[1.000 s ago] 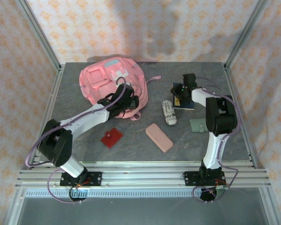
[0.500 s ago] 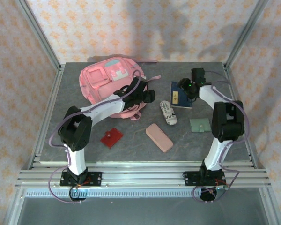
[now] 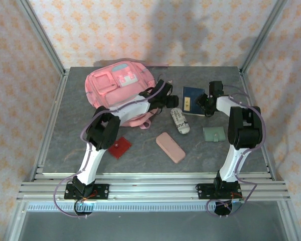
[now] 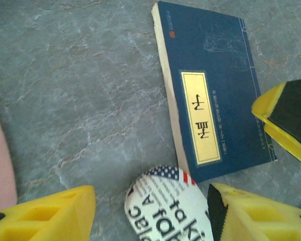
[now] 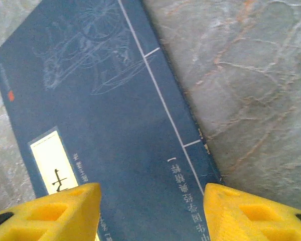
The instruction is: Pack the student bag
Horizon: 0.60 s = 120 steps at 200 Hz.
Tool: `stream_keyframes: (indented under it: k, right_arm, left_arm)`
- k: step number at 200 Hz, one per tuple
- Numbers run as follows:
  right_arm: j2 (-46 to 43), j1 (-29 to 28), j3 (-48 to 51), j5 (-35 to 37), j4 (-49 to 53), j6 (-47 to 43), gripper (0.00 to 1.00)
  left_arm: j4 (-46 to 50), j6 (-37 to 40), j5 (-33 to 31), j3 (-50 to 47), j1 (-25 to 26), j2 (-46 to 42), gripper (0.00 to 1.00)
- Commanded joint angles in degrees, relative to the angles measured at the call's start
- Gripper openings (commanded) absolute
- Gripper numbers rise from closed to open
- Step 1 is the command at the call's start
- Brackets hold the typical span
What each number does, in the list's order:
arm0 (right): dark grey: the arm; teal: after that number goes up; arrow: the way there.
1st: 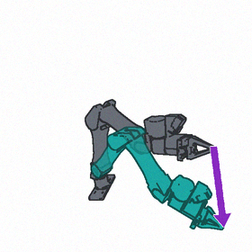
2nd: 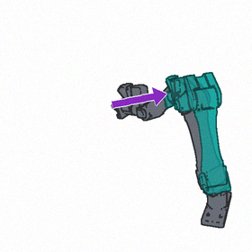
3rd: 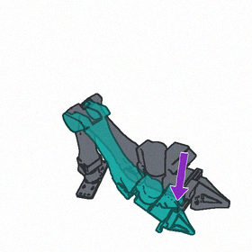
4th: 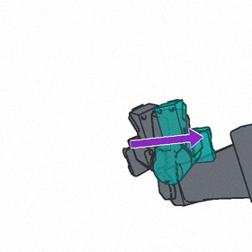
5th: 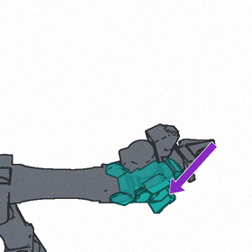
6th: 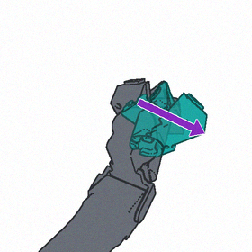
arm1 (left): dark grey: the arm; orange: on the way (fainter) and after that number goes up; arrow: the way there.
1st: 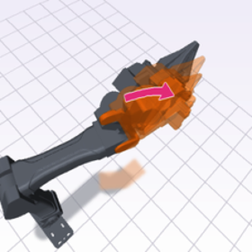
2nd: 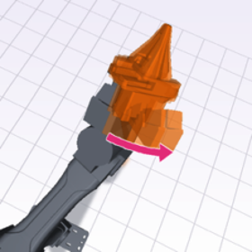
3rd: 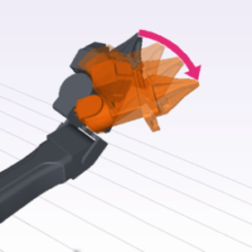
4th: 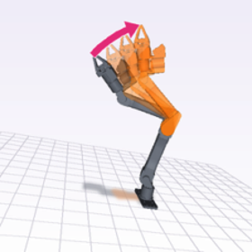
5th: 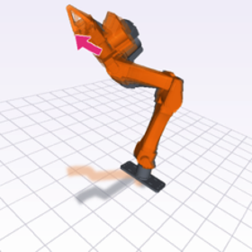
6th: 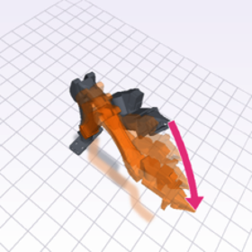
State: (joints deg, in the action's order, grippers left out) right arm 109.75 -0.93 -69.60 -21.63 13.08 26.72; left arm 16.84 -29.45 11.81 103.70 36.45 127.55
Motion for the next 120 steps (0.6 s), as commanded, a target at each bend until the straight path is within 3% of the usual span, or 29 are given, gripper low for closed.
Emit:
stream_keyframes:
  k: [1, 75, 120]
  right_arm:
    - [1.19, -2.79, 1.58, -2.67, 0.01, -1.67, 0.54]
    - [-2.84, -2.73, 5.36, -1.24, -2.06, -0.07, 0.55]
    - [-3.95, -0.83, 7.29, -1.75, -3.65, 0.83, 0.56]
  left_arm:
    - [4.66, 1.59, 0.19, 4.51, 0.47, 3.43, 0.62]
    - [11.93, 3.99, -2.02, 20.5, 0.39, 16.01, 0.62]
    - [12.28, 5.26, -0.74, 23.39, 0.29, 19.32, 0.53]
